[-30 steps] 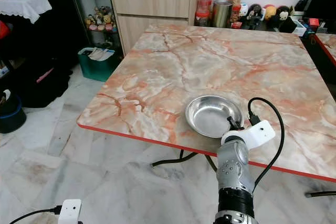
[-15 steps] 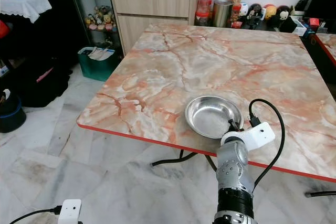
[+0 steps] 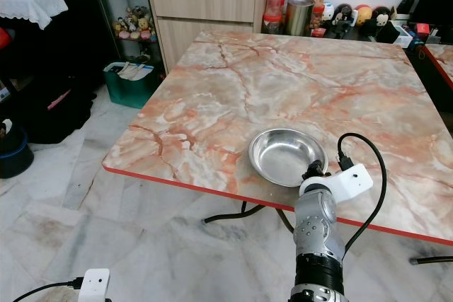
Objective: Setting the table
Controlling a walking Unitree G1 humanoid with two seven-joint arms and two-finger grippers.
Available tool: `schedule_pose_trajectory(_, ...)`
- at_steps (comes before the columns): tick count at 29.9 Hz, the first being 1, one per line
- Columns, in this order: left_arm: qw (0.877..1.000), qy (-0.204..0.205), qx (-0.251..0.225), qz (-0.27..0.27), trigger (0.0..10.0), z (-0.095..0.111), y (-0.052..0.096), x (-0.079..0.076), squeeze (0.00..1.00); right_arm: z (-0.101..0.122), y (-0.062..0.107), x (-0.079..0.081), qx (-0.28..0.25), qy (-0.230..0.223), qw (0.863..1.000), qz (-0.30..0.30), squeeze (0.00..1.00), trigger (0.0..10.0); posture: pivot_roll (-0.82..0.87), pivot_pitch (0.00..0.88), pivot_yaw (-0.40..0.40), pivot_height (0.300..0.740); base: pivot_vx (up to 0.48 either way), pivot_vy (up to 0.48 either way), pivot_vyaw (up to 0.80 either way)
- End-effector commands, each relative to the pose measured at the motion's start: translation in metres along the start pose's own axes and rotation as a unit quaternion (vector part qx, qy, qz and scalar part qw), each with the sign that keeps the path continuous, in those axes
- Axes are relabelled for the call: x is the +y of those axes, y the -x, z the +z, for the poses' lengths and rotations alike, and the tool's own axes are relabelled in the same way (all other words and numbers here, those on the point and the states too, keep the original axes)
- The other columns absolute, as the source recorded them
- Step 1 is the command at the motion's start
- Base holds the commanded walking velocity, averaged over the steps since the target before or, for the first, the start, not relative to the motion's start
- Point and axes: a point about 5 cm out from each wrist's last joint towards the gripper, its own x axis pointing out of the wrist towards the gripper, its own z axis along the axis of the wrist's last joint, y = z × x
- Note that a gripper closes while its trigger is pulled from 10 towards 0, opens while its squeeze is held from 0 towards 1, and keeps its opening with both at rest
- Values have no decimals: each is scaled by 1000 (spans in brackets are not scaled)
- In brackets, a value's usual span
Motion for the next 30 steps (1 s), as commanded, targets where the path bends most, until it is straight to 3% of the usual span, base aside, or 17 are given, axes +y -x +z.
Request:
schedule_pose_trajectory(1, 1000, -2, 13, 1, 10000, -5, 1, 3, 0, 11, 4, 12, -38, 7, 998, 47, 0, 10000, 21, 28, 8, 740, 0, 0, 0)
schedule_pose_trajectory(3, 1000, -2, 13, 1, 10000, -5, 1, 3, 0, 21, 7, 19, -77, 18, 993, 82, 0, 10000, 21, 28, 7, 740, 0, 0, 0)
schedule_pose_trajectory(4, 1000, -1, 13, 1, 10000, -5, 1, 3, 0, 32, 14, 27, -116, 17, 985, 125, 0, 10000, 19, 28, 7, 740, 0, 0, 0)
schedule_pose_trajectory(6, 1000, 0, 12, 1, 10000, -5, 1, 3, 0, 40, 20, 33, -139, 29, 975, 171, 0, 10000, 17, 28, 7, 740, 0, 0, 0)
schedule_pose_trajectory(10, 1000, 2, 11, -1, 10000, -4, 1, 2, 0, 44, 28, 35, -142, 46, 965, 216, 0, 10000, 12, 28, 5, 740, 0, 0, 0)
schedule_pose_trajectory(16, 1000, 3, 11, -2, 10000, -4, 1, 2, 0, 40, 35, 24, -133, 41, 967, 216, 0, 10000, 11, 25, 5, 740, 0, 0, 0)
schedule_pose_trajectory(20, 1000, 1, 10, 0, 10000, -4, 1, 3, 0, 32, 39, 25, -109, 41, 961, 250, 0, 10000, 11, 25, 5, 740, 0, 0, 0)
schedule_pose_trajectory(21, 1000, 2, 9, 1, 10000, -4, 1, 3, 0, 26, 44, 29, -89, 55, 950, 295, 0, 10000, 9, 22, 6, 740, 0, 0, 0)
schedule_pose_trajectory(22, 1000, 2, 9, 1, 10000, -4, 1, 3, 0, 26, 44, 29, -89, 55, 950, 295, 0, 10000, 9, 22, 6, 740, 0, 0, 0)
schedule_pose_trajectory(24, 1000, 3, 7, 1, 10000, -3, 0, 3, 0, 22, 52, 33, -73, 80, 931, 350, 0, 10000, 10, 21, 5, 740, 0, 0, 0)
schedule_pose_trajectory(26, 1000, 3, 6, 1, 10000, -2, 0, 3, 0, 19, 63, 37, -59, 117, 903, 410, 0, 10000, 8, 20, 4, 740, 0, 0, 0)
schedule_pose_trajectory(27, 1000, 4, 5, 2, 10000, -2, 0, 3, 0, 17, 73, 38, -39, 136, 879, 455, 0, 10000, 4, 22, 5, 740, 0, 0, 0)
schedule_pose_trajectory(28, 1000, 4, 5, 2, 10000, -2, 0, 3, 0, 17, 73, 38, -39, 136, 879, 455, 0, 10000, 4, 22, 5, 740, 0, 0, 0)
schedule_pose_trajectory(30, 1000, 3, 4, 1, 10000, -1, 0, 2, 0, 16, 81, 38, -15, 135, 863, 487, 0, 10000, 4, 22, 5, 740, 0, 0, 0)
